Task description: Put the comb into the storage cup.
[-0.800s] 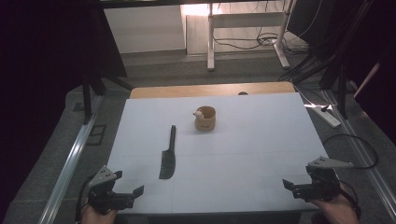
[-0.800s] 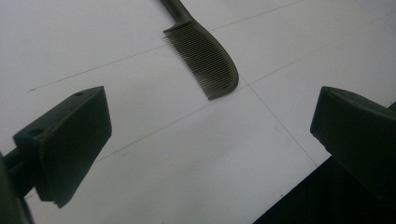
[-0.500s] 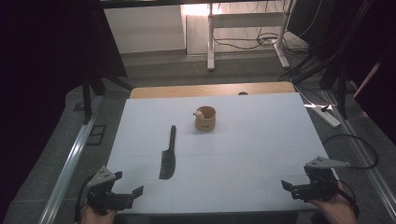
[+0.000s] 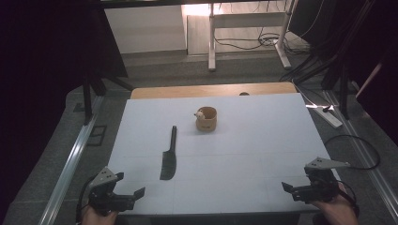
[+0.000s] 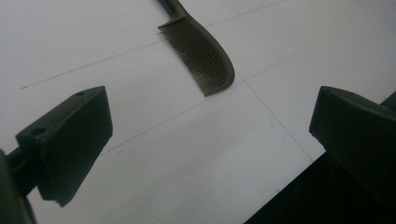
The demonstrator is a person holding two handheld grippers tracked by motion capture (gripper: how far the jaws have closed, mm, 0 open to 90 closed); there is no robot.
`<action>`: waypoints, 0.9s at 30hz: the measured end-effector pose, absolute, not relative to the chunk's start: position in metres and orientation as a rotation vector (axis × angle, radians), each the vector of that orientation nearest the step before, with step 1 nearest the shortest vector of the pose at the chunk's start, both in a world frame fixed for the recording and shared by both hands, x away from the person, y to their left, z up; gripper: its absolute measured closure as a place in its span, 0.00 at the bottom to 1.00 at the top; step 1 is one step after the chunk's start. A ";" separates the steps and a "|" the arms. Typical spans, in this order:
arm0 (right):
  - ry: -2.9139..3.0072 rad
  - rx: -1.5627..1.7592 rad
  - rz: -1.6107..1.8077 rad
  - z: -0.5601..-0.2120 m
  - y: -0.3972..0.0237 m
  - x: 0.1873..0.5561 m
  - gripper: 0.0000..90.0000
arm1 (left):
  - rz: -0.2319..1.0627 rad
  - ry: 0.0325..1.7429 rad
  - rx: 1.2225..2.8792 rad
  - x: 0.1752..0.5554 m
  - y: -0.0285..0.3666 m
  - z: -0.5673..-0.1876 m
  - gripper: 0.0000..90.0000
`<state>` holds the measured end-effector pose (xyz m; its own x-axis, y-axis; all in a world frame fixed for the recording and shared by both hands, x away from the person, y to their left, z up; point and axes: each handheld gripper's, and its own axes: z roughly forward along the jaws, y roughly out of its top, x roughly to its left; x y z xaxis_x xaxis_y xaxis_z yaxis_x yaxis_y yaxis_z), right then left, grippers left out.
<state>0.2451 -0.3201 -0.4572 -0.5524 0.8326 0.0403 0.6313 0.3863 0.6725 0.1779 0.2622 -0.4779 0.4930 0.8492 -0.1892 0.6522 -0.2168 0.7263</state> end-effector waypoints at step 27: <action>2.354 1.276 0.941 -0.458 -0.320 0.246 0.00 | 0.321 1.191 1.979 0.195 0.252 -0.471 0.00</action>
<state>0.2456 -0.3199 -0.4575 -0.5590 0.8280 0.0435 0.6298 0.3900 0.6717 0.1954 0.2524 -0.4709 0.5269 0.8322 -0.1724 0.6329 -0.2489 0.7331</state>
